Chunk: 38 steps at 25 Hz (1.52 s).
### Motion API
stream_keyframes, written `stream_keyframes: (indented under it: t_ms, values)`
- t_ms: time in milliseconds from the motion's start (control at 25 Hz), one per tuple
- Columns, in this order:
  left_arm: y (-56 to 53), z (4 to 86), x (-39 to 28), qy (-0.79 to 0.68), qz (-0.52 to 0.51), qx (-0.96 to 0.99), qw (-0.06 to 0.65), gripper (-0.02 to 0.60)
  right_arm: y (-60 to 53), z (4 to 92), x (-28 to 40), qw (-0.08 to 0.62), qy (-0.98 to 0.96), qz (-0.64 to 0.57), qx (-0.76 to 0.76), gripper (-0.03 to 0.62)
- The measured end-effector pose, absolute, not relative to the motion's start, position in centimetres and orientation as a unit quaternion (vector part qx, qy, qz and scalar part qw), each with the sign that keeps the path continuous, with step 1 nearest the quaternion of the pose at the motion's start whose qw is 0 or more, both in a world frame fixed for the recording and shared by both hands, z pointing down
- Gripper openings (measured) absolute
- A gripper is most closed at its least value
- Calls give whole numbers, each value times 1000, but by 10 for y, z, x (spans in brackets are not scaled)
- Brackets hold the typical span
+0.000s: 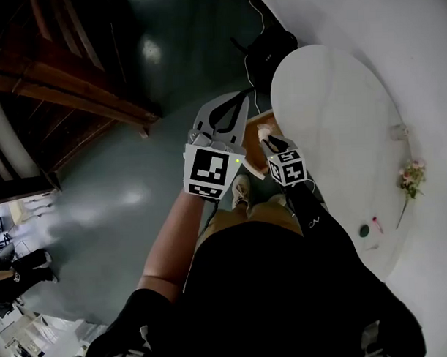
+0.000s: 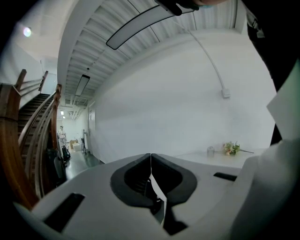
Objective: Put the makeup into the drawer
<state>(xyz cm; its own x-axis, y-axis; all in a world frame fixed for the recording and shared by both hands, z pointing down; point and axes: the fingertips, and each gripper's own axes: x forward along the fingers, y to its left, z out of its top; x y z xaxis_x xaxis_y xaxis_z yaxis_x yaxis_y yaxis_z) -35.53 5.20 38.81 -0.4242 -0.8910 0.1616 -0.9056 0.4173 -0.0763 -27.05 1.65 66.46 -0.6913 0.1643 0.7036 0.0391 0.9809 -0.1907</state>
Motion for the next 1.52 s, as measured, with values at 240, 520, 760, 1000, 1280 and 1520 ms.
stream_keyframes:
  t_ms: [240,520,760,1000,1280,1520]
  values:
    - [58,388,-366,-842,79,531,50,9,29,697,-251,435,-894,88,-59,91]
    - [62,387,-369,-845,81,527,45,9,35,701,-245,441,-892,75,-65,199]
    - [58,383,-373,-844,66,530,43,9,20,696,-239,431,-900,62,-33,199]
    - [50,379,-370,-848,70,525,33,9,3,679,-238,405,-913,52,-9,199]
    - [48,362,-371,-849,68,524,16,9,-25,552,-288,245,-969,1,15,199]
    - [43,339,-367,-844,67,533,-8,9,-46,405,-299,73,-994,-46,63,198]
